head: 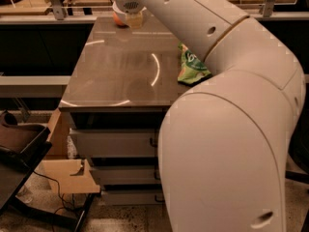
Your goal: Move white bowl near orange
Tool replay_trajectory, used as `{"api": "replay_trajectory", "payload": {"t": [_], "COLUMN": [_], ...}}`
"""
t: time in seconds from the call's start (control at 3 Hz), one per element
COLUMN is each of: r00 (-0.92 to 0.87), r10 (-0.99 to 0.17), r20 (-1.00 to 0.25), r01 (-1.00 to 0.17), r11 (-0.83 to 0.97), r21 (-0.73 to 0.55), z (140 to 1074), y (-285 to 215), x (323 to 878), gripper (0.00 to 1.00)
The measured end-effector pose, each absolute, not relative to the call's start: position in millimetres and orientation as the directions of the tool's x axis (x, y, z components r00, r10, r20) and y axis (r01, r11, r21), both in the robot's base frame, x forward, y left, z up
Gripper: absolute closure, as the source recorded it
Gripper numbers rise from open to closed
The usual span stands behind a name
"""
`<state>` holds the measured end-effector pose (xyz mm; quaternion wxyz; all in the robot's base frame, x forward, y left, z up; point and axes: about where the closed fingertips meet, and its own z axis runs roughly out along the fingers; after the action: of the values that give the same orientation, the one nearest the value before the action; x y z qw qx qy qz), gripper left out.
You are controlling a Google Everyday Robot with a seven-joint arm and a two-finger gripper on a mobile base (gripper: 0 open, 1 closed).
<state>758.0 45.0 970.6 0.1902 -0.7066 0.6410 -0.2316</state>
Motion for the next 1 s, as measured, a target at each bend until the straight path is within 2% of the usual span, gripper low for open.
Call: {"api": "replay_trajectory", "payload": {"t": [0.33, 0.67, 1.0], "r00": [0.071, 0.062, 0.068], "r10": [-0.994, -0.997, -0.998], "r20": [0.083, 0.056, -0.017], "r01": [-0.817, -0.795, -0.746], "r11": [-0.106, -0.083, -0.04], "r21": [-0.566, -0.601, -0.664], "z": [970.0, 963.5, 953.3], "y": [44.9, 23.4, -18.3], "x": [758.6, 780.6, 822.5], "gripper": [1.0, 1.0, 1.0]}}
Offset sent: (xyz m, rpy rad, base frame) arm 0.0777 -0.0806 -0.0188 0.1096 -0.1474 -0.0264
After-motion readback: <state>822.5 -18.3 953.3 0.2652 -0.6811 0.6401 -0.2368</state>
